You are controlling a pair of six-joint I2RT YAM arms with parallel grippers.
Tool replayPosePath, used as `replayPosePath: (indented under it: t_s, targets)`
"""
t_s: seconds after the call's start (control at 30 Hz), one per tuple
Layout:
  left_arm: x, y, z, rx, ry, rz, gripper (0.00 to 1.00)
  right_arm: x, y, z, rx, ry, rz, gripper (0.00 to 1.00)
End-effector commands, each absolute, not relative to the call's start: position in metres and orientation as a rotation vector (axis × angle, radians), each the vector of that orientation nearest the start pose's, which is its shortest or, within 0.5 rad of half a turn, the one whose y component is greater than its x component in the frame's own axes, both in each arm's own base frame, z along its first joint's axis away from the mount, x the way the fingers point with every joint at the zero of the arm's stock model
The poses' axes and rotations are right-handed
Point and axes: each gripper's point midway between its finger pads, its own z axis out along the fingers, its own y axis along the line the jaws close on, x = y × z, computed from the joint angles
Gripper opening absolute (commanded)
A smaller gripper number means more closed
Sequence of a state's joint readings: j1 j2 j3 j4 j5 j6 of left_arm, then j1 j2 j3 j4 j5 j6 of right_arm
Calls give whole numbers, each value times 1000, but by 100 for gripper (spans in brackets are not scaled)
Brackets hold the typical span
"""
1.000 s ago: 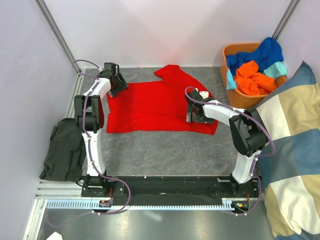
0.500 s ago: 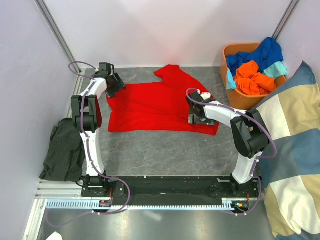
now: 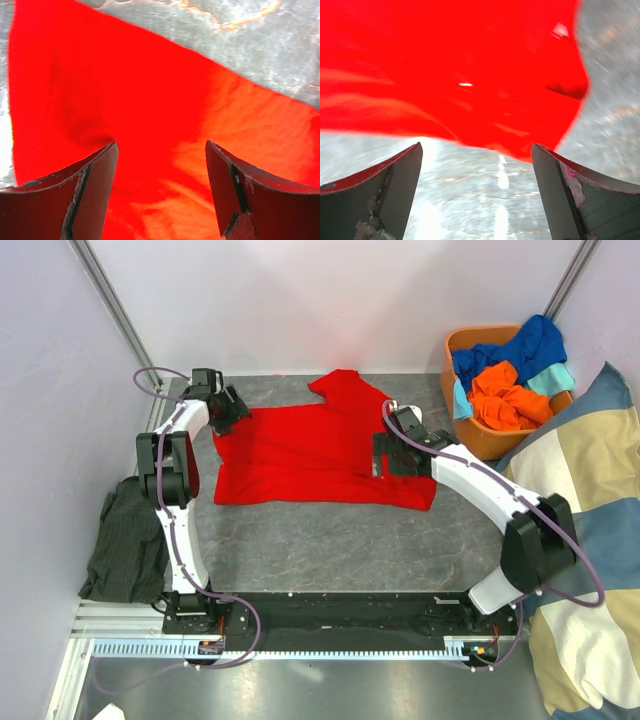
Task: Fold and stack the t-shirts
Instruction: Fold the flattened tshirt in 1/3 of the way
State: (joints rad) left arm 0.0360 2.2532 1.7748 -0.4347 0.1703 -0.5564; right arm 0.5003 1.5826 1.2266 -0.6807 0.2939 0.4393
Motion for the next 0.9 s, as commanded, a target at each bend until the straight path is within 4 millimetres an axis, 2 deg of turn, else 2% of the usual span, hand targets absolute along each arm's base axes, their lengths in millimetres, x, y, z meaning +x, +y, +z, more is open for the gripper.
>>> replayPosePath:
  t_s: [0.0, 0.1, 0.13, 0.23, 0.27, 0.37, 0.4, 0.43, 0.47, 0.53, 0.6, 0.63, 0.7, 0.87]
  targets:
    - [564, -46, 74, -557, 2350, -554, 79, 339, 202, 160, -174, 2410, 258, 98]
    - [568, -52, 73, -517, 2335, -607, 80, 332, 221, 149, -259, 2423, 253, 98]
    - [568, -53, 71, -506, 2335, -611, 80, 331, 228, 139, -290, 2440, 242, 98]
    - [572, -53, 69, -485, 2336, -616, 80, 322, 258, 121, -408, 2437, 245, 98]
    - [572, -54, 69, -478, 2338, -617, 80, 314, 275, 117, -482, 2427, 248, 98]
    - [572, -53, 64, -461, 2348, -611, 80, 317, 307, 109, -577, 2385, 188, 98]
    - [572, -53, 63, -459, 2351, -607, 81, 312, 321, 107, -630, 2365, 172, 98]
    - [572, -53, 61, -459, 2355, -604, 81, 318, 336, 105, -648, 2349, 153, 98]
    - [572, -53, 61, -458, 2358, -603, 81, 313, 350, 103, -690, 2336, 155, 98]
    - [572, -52, 57, -456, 2366, -594, 81, 317, 374, 104, -731, 2299, 146, 98]
    - [574, -51, 58, -453, 2365, -594, 81, 319, 398, 115, -750, 2249, 162, 98]
    - [573, -52, 53, -454, 2375, -592, 81, 320, 405, 107, -769, 2247, 151, 98]
    - [573, -51, 52, -452, 2380, -590, 81, 323, 421, 105, -785, 2221, 160, 98]
    - [570, -51, 46, -453, 2396, -585, 81, 337, 438, 97, -806, 2141, 129, 98]
